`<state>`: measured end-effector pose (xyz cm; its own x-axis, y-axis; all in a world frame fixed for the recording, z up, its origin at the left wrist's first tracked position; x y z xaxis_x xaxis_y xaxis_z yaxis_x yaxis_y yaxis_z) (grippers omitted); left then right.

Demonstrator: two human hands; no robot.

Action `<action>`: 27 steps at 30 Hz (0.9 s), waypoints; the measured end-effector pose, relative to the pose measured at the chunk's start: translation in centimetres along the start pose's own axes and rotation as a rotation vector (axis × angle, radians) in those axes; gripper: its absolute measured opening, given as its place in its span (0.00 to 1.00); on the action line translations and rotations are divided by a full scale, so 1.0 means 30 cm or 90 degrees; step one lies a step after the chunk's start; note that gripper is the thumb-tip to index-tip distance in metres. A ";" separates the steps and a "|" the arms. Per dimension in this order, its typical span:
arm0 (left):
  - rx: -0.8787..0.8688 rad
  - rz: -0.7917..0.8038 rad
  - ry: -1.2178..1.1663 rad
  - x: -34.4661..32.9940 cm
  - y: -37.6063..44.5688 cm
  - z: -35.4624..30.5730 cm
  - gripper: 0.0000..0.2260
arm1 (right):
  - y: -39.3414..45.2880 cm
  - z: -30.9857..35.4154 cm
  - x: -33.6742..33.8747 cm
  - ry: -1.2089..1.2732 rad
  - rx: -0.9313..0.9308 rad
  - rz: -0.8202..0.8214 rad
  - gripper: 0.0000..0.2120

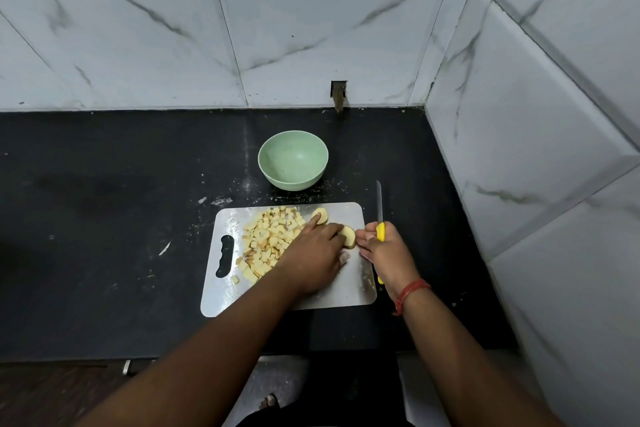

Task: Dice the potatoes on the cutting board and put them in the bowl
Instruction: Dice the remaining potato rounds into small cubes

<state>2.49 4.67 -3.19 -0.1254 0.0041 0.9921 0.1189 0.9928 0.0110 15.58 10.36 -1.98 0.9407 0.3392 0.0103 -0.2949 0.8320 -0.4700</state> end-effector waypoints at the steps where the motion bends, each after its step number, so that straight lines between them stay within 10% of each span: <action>1: -0.003 0.002 -0.011 0.001 -0.002 -0.001 0.19 | -0.005 0.002 -0.005 -0.014 0.000 0.003 0.07; 27: -0.042 -0.021 0.087 -0.026 -0.045 0.017 0.25 | -0.099 -0.003 -0.045 -0.757 -0.030 0.052 0.14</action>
<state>1.92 3.37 -4.05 0.0037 -0.0496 0.9988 0.1812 0.9823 0.0481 15.21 7.38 -0.67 0.1666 0.6053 0.7784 -0.3162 0.7805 -0.5393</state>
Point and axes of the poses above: each hand's wrist, its own y-axis towards the middle knuckle, its own x-axis out of the back of the hand, z = x × y, the point moved 5 cm from there along y, towards the middle knuckle, and after that the axes turned 4 degrees about y, right-handed, at the moved point
